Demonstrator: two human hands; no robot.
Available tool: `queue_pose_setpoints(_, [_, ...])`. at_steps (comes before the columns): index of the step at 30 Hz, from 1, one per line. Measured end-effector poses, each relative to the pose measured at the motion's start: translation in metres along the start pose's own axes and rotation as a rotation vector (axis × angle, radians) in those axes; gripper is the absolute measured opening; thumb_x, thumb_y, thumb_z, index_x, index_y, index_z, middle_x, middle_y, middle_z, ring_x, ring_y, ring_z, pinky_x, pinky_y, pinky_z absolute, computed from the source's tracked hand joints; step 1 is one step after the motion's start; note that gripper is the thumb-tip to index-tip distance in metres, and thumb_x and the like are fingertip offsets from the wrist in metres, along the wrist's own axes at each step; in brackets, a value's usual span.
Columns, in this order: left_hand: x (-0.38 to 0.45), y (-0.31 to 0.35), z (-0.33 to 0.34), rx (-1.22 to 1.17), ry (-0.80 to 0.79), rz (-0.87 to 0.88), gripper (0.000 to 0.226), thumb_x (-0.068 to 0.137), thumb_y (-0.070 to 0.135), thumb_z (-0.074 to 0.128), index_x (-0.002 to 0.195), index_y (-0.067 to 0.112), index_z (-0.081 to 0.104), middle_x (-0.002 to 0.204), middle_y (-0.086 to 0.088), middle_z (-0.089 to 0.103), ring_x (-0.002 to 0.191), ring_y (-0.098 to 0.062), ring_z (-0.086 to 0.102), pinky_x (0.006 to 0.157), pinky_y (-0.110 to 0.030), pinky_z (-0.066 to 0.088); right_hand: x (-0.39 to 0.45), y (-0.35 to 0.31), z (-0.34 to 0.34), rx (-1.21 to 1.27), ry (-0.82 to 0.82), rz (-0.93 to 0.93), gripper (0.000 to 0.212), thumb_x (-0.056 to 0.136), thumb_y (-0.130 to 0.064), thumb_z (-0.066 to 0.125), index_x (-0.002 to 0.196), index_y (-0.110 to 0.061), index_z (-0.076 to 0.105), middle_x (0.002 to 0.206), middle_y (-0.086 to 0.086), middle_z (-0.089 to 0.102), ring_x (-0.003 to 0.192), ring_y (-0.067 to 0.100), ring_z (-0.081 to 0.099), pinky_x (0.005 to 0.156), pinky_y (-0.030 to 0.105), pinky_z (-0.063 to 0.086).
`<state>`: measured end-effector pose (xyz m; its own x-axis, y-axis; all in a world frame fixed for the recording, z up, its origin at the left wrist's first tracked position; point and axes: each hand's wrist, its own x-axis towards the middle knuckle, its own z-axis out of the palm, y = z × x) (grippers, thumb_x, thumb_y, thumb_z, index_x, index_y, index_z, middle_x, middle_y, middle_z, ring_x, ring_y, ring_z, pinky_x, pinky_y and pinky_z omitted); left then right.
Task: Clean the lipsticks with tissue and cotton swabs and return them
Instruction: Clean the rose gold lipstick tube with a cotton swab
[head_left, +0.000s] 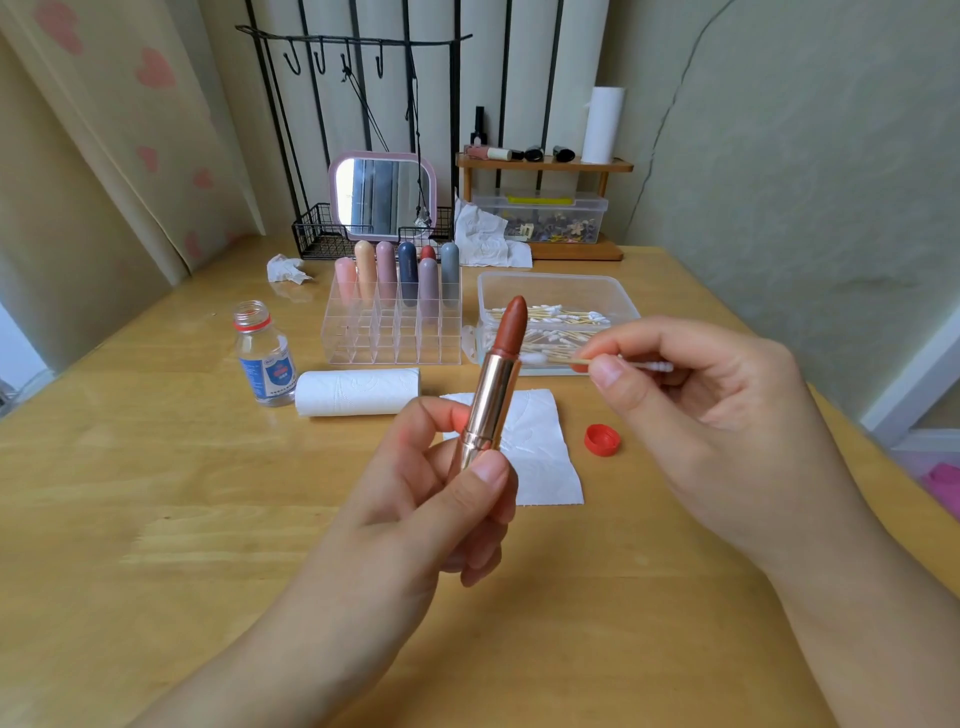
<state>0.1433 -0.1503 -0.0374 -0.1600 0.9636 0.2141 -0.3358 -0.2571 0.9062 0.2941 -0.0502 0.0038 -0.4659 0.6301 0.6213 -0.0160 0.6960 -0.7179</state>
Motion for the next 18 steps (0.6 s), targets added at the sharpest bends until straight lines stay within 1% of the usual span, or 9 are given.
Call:
queue_pose_setpoints(2, [0.0001,-0.0003,-0.0003,0.012,0.002,0.006,0.015,0.067,0.029,0.067,0.076,0.03,0.055,0.063,-0.007,0.051,0.045,-0.015,0.037,0.046,-0.021,0.038,-0.0001,-0.0001,-0.0001,0.001,0.0,0.004,0.008,0.084,-0.024,0.062,0.08,-0.026,0.068,0.076,0.008,0.066,0.07,0.028,0.057,0.061,0.032,0.046])
queue_pose_setpoints(5, [0.0001,-0.0008,-0.0005,0.022,-0.002,0.009,0.015,0.067,0.029,0.067,0.075,0.031,0.054,0.063,-0.007,0.052,0.044,-0.014,0.037,0.046,-0.021,0.038,0.0002,-0.001,0.0004,-0.002,-0.008,-0.005,0.009,0.083,-0.027,0.06,0.081,-0.026,0.069,0.077,0.005,0.067,0.069,0.026,0.057,0.06,0.031,0.047])
queue_pose_setpoints(8, [-0.0002,-0.0011,-0.0003,0.026,-0.003,0.008,0.016,0.067,0.029,0.067,0.075,0.032,0.054,0.063,-0.007,0.052,0.045,-0.014,0.037,0.046,-0.021,0.038,0.0001,-0.0011,0.0005,0.005,-0.005,0.006,0.009,0.084,-0.021,0.062,0.08,-0.026,0.068,0.076,0.002,0.066,0.068,0.024,0.056,0.059,0.028,0.046])
queue_pose_setpoints(9, [-0.0002,-0.0012,-0.0003,0.028,-0.002,0.008,0.016,0.067,0.029,0.067,0.075,0.032,0.053,0.063,-0.007,0.052,0.045,-0.014,0.037,0.046,-0.021,0.038,-0.0001,-0.0013,0.0006,0.007,-0.007,0.007,0.008,0.084,-0.022,0.062,0.08,-0.025,0.069,0.077,0.002,0.067,0.069,0.024,0.056,0.06,0.029,0.046])
queue_pose_setpoints(11, [-0.0002,-0.0012,-0.0001,0.029,0.002,0.008,0.016,0.067,0.029,0.067,0.075,0.031,0.053,0.063,-0.007,0.051,0.045,-0.013,0.038,0.046,-0.021,0.038,-0.0004,-0.0015,0.0006,0.006,-0.014,0.001,0.008,0.083,-0.026,0.061,0.08,-0.026,0.069,0.077,0.003,0.066,0.069,0.025,0.057,0.06,0.03,0.046])
queue_pose_setpoints(15, [-0.0002,0.0011,-0.0003,0.028,0.004,0.013,0.015,0.067,0.029,0.067,0.075,0.031,0.054,0.063,-0.007,0.052,0.045,-0.015,0.039,0.047,-0.022,0.037,0.0006,-0.0003,-0.0008,-0.003,-0.002,0.009,0.011,0.083,-0.018,0.061,0.078,-0.025,0.068,0.073,0.011,0.064,0.068,0.029,0.054,0.059,0.032,0.044])
queue_pose_setpoints(18, [-0.0006,0.0016,-0.0008,0.067,-0.017,0.029,0.012,0.071,0.031,0.064,0.079,0.031,0.055,0.065,-0.006,0.056,0.046,-0.017,0.044,0.048,-0.024,0.034,0.0011,-0.0008,-0.0008,0.002,0.001,0.015,0.012,0.082,-0.017,0.06,0.078,-0.025,0.068,0.073,0.013,0.063,0.067,0.029,0.052,0.058,0.031,0.042])
